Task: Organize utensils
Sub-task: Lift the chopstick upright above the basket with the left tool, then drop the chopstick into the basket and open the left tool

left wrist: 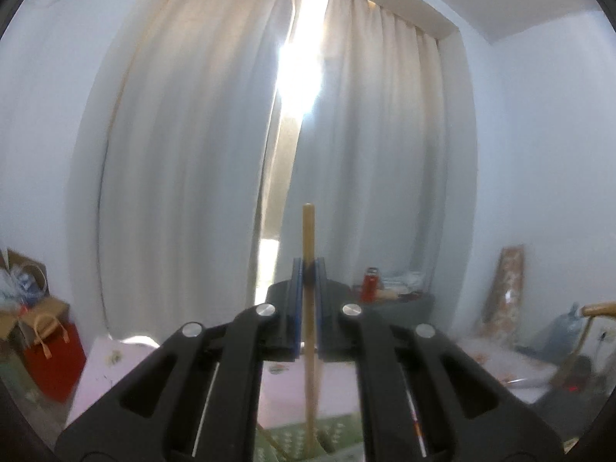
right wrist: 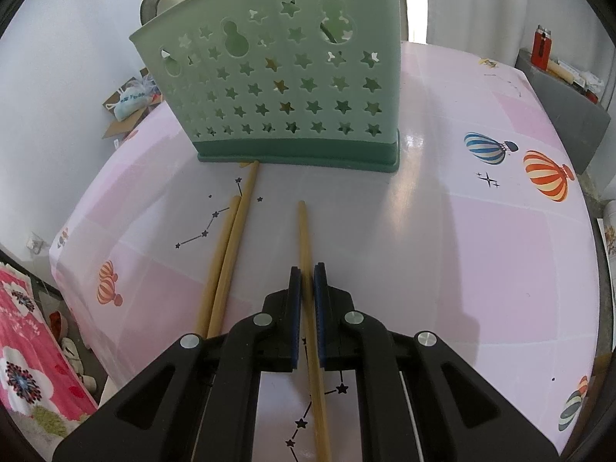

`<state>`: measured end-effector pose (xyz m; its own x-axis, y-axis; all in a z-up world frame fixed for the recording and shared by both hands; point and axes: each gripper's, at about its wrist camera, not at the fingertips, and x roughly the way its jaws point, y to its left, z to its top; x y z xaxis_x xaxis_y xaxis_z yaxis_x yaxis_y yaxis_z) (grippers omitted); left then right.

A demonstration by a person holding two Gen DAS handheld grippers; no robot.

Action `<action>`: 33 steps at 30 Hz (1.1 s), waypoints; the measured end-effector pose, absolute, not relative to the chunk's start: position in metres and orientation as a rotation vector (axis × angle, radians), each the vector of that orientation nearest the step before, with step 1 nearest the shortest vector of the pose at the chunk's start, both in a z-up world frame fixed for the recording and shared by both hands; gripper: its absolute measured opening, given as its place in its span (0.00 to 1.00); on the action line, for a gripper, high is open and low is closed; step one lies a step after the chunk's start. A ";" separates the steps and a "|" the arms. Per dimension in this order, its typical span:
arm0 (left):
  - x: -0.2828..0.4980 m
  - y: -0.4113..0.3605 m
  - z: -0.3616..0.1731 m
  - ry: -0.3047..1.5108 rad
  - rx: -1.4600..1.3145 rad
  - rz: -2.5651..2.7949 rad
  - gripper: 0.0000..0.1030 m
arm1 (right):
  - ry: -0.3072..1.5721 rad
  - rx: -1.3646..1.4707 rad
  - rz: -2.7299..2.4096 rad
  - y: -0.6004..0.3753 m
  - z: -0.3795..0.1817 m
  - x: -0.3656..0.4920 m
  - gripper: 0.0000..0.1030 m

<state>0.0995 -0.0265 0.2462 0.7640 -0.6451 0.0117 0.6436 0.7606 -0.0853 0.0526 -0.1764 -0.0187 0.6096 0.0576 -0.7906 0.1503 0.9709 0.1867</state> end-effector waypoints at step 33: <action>0.085 0.010 0.101 0.424 0.078 -0.580 0.54 | 0.931 0.211 -0.044 -0.175 -0.018 0.067 0.07</action>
